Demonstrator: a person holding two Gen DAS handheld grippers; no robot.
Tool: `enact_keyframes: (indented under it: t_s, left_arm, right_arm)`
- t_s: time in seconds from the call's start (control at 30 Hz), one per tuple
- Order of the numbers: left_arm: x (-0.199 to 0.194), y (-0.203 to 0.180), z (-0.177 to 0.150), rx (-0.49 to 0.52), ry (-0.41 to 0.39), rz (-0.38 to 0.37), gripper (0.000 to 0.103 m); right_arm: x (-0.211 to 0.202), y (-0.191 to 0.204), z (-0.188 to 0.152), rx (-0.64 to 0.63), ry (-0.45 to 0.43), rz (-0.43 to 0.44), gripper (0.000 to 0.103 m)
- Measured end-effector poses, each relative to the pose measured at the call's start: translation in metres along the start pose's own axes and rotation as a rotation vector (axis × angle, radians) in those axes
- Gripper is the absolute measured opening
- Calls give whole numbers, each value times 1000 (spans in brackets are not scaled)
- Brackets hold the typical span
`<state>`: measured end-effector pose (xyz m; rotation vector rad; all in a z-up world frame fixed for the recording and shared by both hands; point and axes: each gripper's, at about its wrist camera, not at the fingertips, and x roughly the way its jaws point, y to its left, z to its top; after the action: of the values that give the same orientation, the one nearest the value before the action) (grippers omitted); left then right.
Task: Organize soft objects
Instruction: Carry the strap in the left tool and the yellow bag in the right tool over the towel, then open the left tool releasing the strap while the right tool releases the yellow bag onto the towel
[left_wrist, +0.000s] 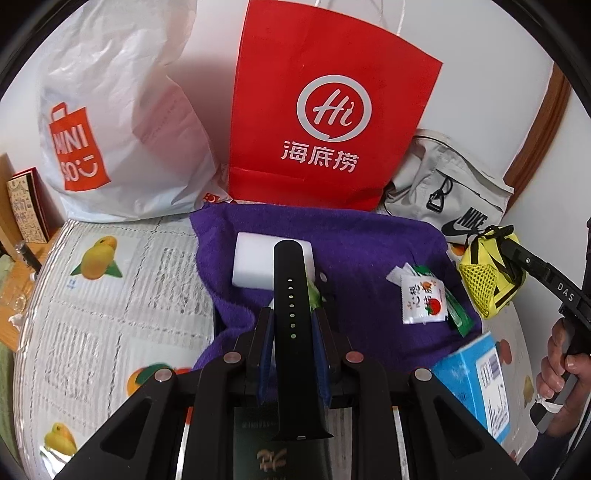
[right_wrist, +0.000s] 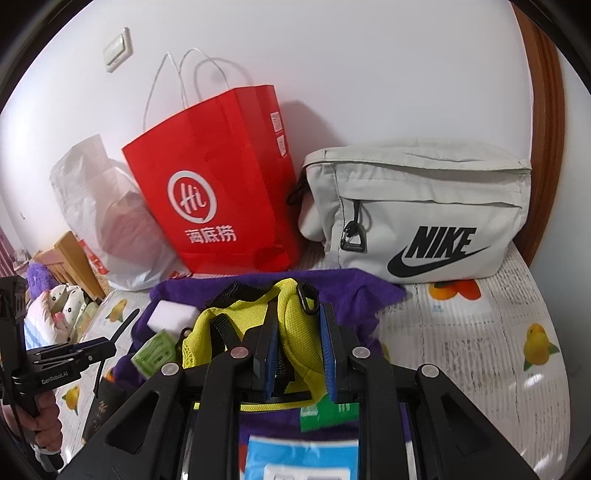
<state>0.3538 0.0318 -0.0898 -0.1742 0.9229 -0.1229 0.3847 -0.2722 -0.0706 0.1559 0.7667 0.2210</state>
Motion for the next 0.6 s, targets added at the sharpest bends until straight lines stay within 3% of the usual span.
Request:
enact_keyframes:
  t_s: [0.6]
  left_arm:
    - [58,6,25,-11,77,10,20]
  right_arm:
    - [86,-18,7,24,148,7,21]
